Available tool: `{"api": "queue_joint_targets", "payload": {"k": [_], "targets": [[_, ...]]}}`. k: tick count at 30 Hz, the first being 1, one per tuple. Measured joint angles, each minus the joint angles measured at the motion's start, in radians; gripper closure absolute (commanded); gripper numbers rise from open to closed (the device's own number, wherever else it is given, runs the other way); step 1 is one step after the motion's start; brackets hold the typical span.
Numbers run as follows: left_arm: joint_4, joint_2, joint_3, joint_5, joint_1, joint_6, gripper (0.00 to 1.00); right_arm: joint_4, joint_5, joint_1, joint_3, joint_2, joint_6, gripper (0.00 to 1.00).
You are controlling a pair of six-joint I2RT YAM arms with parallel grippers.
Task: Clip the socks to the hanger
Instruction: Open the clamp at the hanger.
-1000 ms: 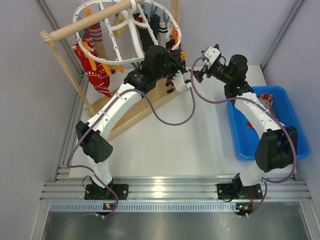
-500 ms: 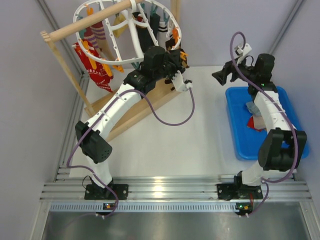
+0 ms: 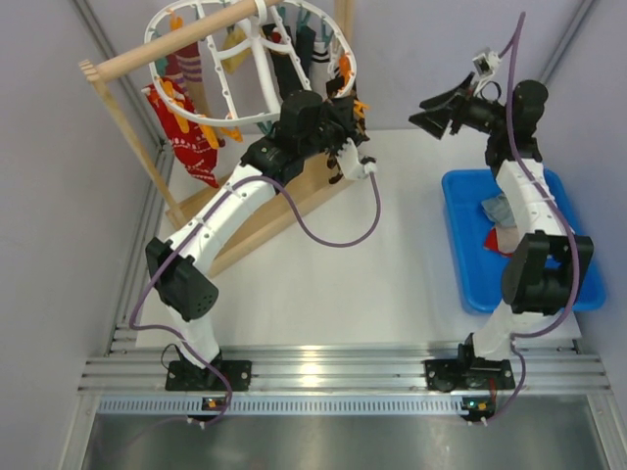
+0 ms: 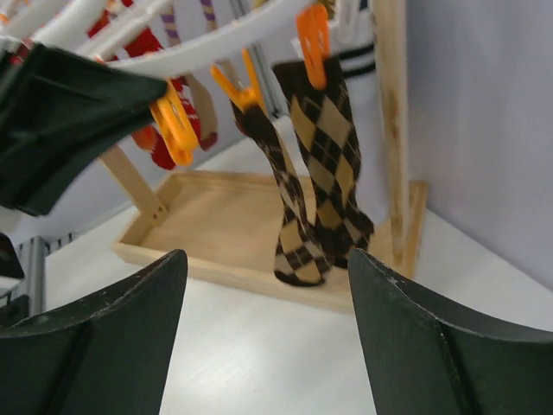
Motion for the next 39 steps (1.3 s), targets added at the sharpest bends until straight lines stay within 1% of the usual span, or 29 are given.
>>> {"api": "queue_joint_targets", "payload": {"k": [4, 8, 10, 14, 19, 22, 29, 32, 33, 34, 35, 38, 39], "targets": [[0.001, -0.008, -0.009, 0.007, 0.0, 0.0, 1.0, 0.121, -0.04, 0.084, 0.187, 0.128, 0.119, 0.3], [0.003, -0.02, -0.024, 0.011, 0.0, 0.0, 1.0, 0.175, -0.07, 0.171, 0.332, 0.233, 0.164, 0.34], [0.008, -0.027, -0.035, 0.013, 0.0, 0.0, 1.0, 0.178, -0.075, 0.201, 0.364, 0.262, 0.163, 0.34], [0.01, -0.038, -0.052, 0.016, 0.002, 0.003, 1.0, 0.144, -0.084, 0.245, 0.377, 0.281, 0.114, 0.35], [0.014, -0.043, -0.058, 0.021, 0.003, 0.004, 1.0, 0.09, -0.103, 0.264, 0.377, 0.281, 0.021, 0.37], [0.016, -0.044, -0.059, 0.026, 0.003, 0.005, 1.0, 0.031, -0.108, 0.264, 0.377, 0.281, -0.043, 0.39], [0.021, -0.045, -0.064, 0.027, 0.005, 0.011, 1.0, -0.018, -0.116, 0.277, 0.378, 0.281, -0.1, 0.46], [0.022, -0.045, -0.065, 0.031, 0.005, 0.012, 1.0, -0.025, -0.119, 0.284, 0.381, 0.281, -0.117, 0.52], [0.023, -0.046, -0.066, 0.031, 0.005, 0.012, 1.0, -0.031, -0.119, 0.286, 0.382, 0.28, -0.133, 0.56], [0.023, -0.047, -0.067, 0.031, 0.005, 0.013, 1.0, -0.04, -0.118, 0.29, 0.382, 0.28, -0.157, 0.59], [0.023, -0.047, -0.068, 0.031, 0.005, 0.014, 1.0, -0.056, -0.117, 0.293, 0.382, 0.279, -0.177, 0.65], [0.023, -0.048, -0.074, 0.029, 0.007, 0.019, 1.0, -0.123, -0.118, 0.309, 0.382, 0.274, -0.264, 0.74], [0.025, -0.048, -0.079, 0.03, 0.008, 0.022, 1.0, -0.141, -0.113, 0.314, 0.382, 0.271, -0.294, 0.8]]}}
